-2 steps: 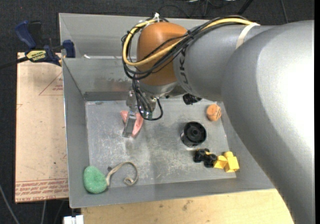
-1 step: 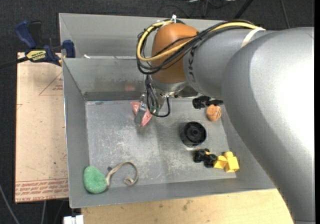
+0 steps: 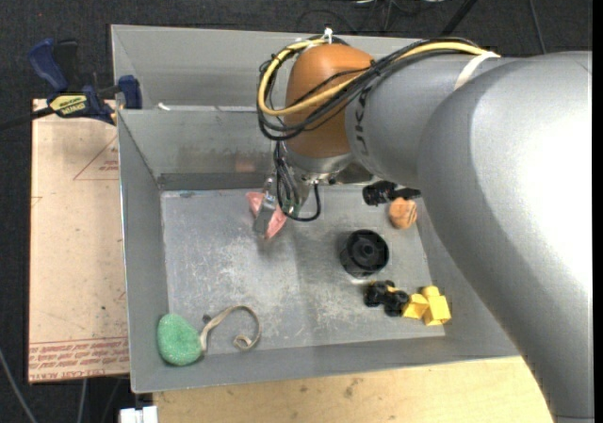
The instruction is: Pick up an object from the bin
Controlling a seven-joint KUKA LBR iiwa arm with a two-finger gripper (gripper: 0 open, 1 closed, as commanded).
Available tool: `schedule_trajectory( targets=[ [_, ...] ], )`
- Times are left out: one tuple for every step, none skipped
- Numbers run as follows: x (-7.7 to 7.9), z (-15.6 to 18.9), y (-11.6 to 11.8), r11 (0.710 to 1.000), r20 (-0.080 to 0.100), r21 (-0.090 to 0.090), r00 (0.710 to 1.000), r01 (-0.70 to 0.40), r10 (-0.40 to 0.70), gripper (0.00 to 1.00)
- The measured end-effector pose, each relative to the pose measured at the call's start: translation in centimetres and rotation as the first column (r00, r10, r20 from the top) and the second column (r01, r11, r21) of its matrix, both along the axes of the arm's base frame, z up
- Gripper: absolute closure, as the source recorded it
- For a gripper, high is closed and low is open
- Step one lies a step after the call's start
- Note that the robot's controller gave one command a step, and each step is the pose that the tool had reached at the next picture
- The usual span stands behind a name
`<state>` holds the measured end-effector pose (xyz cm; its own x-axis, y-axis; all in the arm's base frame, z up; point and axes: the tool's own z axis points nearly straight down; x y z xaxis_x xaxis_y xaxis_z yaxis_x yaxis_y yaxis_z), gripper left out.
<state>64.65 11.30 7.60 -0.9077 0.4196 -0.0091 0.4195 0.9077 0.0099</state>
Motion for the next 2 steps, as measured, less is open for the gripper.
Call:
schedule_trajectory(
  targets=[
    [0.4,2.2,2.4,1.000,-0.009,-0.004,1.000,-0.011,0.011,1.00],
    [-1.0,4.8,2.3,0.999,-0.012,-0.003,0.999,-0.032,0.032,1.00]
  ],
)
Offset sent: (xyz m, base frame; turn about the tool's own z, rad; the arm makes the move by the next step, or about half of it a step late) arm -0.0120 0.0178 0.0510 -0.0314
